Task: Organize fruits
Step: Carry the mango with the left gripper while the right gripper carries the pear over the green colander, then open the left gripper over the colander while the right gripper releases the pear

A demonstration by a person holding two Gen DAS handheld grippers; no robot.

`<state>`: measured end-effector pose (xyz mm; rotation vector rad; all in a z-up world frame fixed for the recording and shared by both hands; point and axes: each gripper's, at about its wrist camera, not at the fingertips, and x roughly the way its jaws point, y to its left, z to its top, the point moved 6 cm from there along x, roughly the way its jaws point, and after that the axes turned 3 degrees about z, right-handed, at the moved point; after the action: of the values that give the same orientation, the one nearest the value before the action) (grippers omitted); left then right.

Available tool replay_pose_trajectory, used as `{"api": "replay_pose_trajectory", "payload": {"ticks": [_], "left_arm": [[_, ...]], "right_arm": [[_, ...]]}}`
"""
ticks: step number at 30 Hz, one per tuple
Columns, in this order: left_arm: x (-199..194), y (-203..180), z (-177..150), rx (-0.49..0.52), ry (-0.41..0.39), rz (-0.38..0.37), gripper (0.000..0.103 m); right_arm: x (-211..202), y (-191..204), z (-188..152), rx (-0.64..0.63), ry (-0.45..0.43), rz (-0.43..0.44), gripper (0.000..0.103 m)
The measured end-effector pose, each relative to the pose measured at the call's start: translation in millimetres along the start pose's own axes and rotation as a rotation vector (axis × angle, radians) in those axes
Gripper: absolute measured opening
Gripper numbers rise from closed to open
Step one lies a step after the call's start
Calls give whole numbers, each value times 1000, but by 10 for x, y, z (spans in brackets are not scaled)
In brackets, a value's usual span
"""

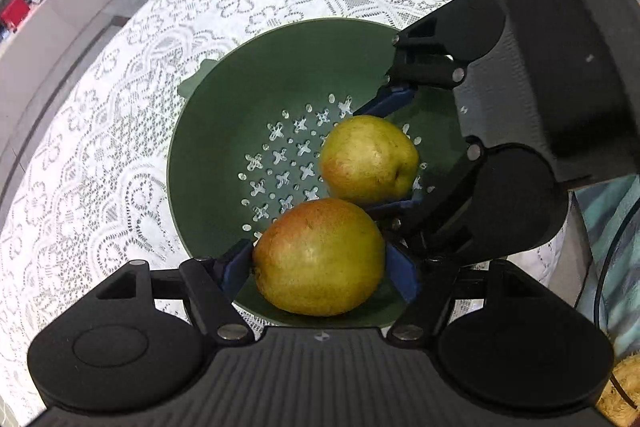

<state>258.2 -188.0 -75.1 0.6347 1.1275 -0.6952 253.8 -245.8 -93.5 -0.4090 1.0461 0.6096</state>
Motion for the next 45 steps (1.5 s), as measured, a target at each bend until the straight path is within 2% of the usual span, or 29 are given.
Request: {"api": "replay_pose_trajectory", "payload": {"ticks": [11,15,18,23,24,25,27,30,36,42,45], "left_arm": [[170,-81,71,46,72,-38,83],[202,-61,77,39,93,-44,80],[163,35,93,-5,82,-49,80],[-4,116,69,-70,36,-65,80],[-33,121,51,-72,25,-61,80],[-76,124,38,-77,15,-57,80],[-162,142,11,-95,-14,-52,81],[-333,161,-22,-138,-73,-43,81],[-715,167,-169,-243,-200,0,81],[-1057,156,-481,-364,-287,97,80],[-1189,130,-682,-415,-338,122,80]], "right_arm": [[0,13,-26,-21,-6,4,64],[-27,29,-56,-40,-11,10,64],[-39,-16,-57,-21,-14,6,65],[-68,-12,-57,-9,-24,8,65],[-95,-23,-55,-1,-36,8,69],[-146,-40,-47,10,-57,-3,84],[-260,-101,-25,47,-109,-53,99],[-372,-144,-47,107,-157,-3,99],[-444,4,-26,120,-200,-30,99],[-528,269,22,147,-261,6,98],[-565,380,39,152,-283,-10,95]]}}
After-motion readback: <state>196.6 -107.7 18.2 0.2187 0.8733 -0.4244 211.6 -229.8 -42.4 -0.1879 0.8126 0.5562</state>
